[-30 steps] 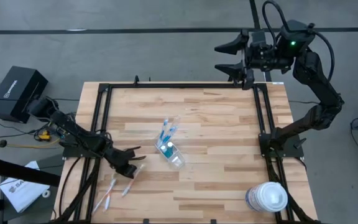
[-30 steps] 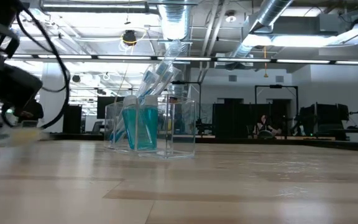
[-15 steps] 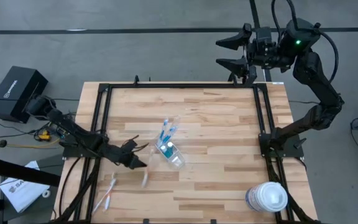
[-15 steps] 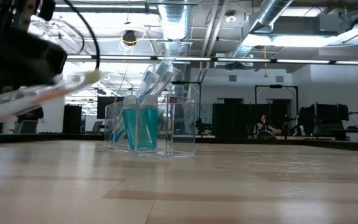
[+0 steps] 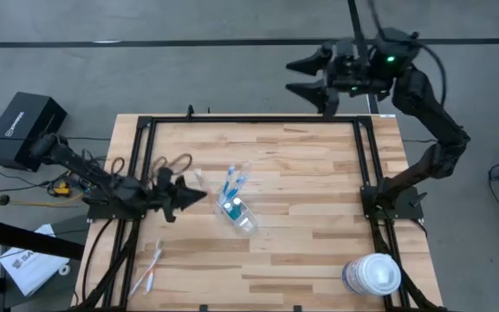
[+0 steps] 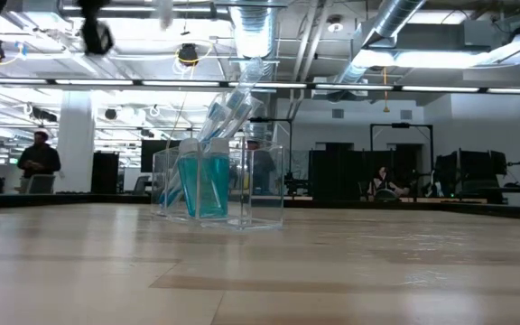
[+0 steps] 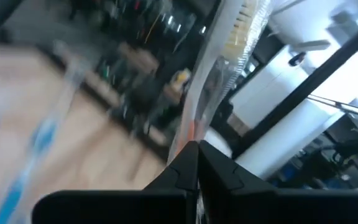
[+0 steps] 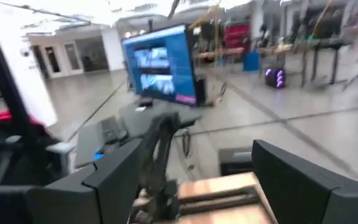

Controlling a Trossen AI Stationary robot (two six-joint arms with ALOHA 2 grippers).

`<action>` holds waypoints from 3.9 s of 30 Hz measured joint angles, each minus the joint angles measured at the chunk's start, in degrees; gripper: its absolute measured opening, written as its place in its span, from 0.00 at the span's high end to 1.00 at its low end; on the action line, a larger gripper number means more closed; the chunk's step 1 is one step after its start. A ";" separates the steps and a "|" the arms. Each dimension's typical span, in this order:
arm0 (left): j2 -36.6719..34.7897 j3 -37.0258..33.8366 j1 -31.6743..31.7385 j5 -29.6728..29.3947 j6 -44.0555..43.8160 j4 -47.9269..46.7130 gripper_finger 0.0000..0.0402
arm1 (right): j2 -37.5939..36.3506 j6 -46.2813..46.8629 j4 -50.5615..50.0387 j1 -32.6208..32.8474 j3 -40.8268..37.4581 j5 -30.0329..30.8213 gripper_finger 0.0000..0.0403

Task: Pick & Place toothbrushing station
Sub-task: Put the right orange toothbrush into the transparent organizer

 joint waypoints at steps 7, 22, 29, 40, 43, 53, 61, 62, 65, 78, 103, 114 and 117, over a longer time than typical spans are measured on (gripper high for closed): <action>0.46 12.93 5.41 4.23 17.20 -4.83 1.00 | 5.18 2.66 0.91 3.34 0.02 -3.71 0.28; 7.09 24.60 18.92 21.68 17.96 -11.23 1.00 | 10.78 4.75 9.75 10.13 0.06 -9.05 0.28; 9.93 28.97 25.26 29.70 18.54 -11.20 1.00 | 10.88 4.75 9.36 12.09 0.06 -9.06 0.28; 18.98 35.27 28.83 42.14 16.86 -10.65 1.00 | 15.28 6.79 14.08 12.91 0.05 -14.40 0.28; 19.87 36.59 29.57 43.60 16.89 -10.19 1.00 | 15.12 6.88 14.63 12.93 0.04 -15.09 0.28; 19.85 37.44 33.06 47.37 15.92 -9.04 1.00 | 15.23 6.83 14.72 12.76 0.04 -16.92 0.28; 19.85 37.42 33.36 47.39 15.60 -6.79 1.00 | 15.43 6.68 14.69 11.82 0.04 -18.04 0.28; 19.85 37.42 33.36 47.50 15.54 -6.70 1.00 | 15.43 6.68 14.65 11.68 0.04 -18.04 0.28; 19.85 37.42 33.36 48.01 15.28 -6.55 1.00 | 15.43 6.70 14.60 11.11 0.04 -18.06 0.28; 20.84 37.31 33.36 49.00 13.56 -2.64 1.00 | 15.43 6.70 14.58 10.47 0.04 -18.21 0.28; 26.32 41.38 35.94 56.05 12.22 -1.46 1.00 | 15.45 7.72 14.34 10.14 0.04 -18.21 0.32; 26.29 41.38 35.94 56.17 12.03 -1.89 1.00 | 15.45 7.27 14.54 10.01 0.04 -19.70 0.73; 26.29 41.38 35.94 56.14 11.91 -1.90 1.00 | 15.45 6.89 14.54 9.94 0.04 -19.72 0.85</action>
